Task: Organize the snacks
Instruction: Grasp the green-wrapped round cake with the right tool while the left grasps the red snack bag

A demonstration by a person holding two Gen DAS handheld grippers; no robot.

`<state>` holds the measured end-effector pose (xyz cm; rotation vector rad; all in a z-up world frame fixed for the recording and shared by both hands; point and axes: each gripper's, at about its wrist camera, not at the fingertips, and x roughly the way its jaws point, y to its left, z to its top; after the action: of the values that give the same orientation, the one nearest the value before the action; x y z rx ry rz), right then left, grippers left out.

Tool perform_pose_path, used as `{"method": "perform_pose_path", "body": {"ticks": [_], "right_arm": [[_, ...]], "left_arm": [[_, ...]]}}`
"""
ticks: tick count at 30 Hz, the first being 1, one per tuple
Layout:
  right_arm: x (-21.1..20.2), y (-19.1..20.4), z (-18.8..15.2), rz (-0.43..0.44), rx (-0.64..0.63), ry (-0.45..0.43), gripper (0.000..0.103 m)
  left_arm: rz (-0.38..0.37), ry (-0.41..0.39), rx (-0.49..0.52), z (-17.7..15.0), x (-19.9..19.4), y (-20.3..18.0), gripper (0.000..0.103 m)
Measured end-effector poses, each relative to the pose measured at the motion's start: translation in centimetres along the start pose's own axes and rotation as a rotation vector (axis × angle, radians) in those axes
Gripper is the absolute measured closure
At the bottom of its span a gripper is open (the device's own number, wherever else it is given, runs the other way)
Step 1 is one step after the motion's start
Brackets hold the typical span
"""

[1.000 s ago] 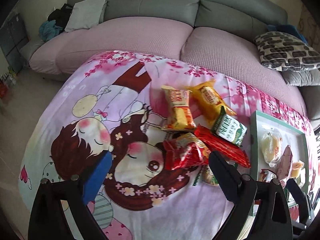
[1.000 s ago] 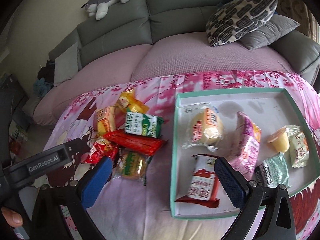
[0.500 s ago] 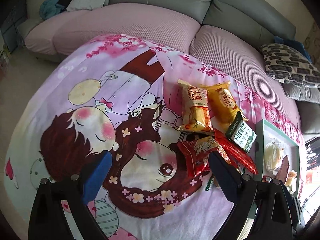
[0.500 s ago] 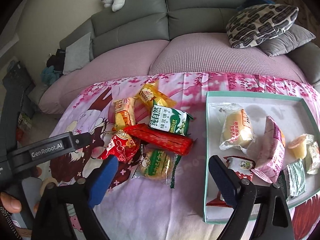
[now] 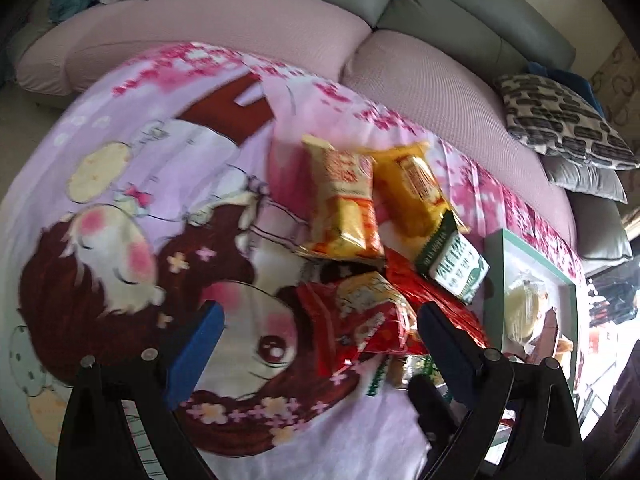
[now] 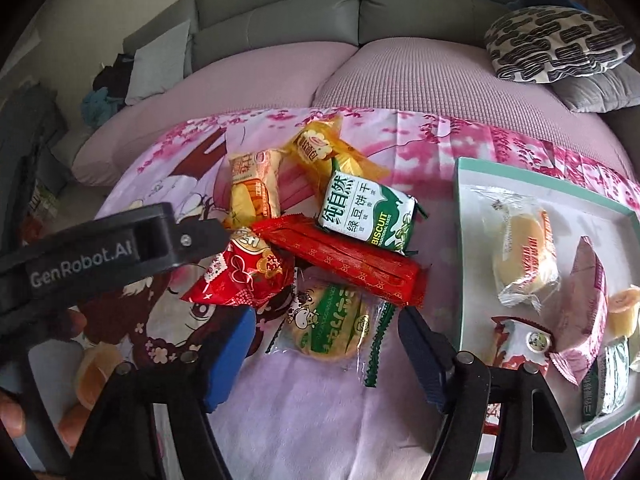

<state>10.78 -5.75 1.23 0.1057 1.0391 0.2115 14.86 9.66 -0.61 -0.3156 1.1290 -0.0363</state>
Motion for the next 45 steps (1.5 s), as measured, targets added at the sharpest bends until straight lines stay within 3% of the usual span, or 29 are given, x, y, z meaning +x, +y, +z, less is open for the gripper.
{"method": "perform_pose_path", "body": {"ticks": [4,6,13,15,36,45], "right_arm": [[1.1,0.1,0.0,0.001,-0.002,0.022,0.029],[1.8,0.1,-0.2,-0.002,-0.007,0.037,0.029],[3.4,-0.8,-0.6,0.003,0.019,0.067,0.031],[3.4,-0.6,-0.7,-0.007,0.007,0.061,0.031],[2.4,-0.1,-1.3,0.015,-0.022,0.028,0.048],[1.7,0.3,-1.5,0.037,-0.022,0.016,0.048]], "left_arm": [[-0.005,0.03,0.015,-0.2,1.1,-0.8,0.008],[-0.001,0.039,0.017,-0.2,1.5,-0.9,0.018],[-0.043,0.071,0.009,-0.8,2.9,-1.1,0.031],[-0.049,0.064,0.007,-0.9,2.8,-1.1,0.041],[0.026,0.004,-0.038,-1.2,0.8,0.9,0.042],[0.04,-0.027,-0.034,-1.2,-0.6,0.8,0.042]]}}
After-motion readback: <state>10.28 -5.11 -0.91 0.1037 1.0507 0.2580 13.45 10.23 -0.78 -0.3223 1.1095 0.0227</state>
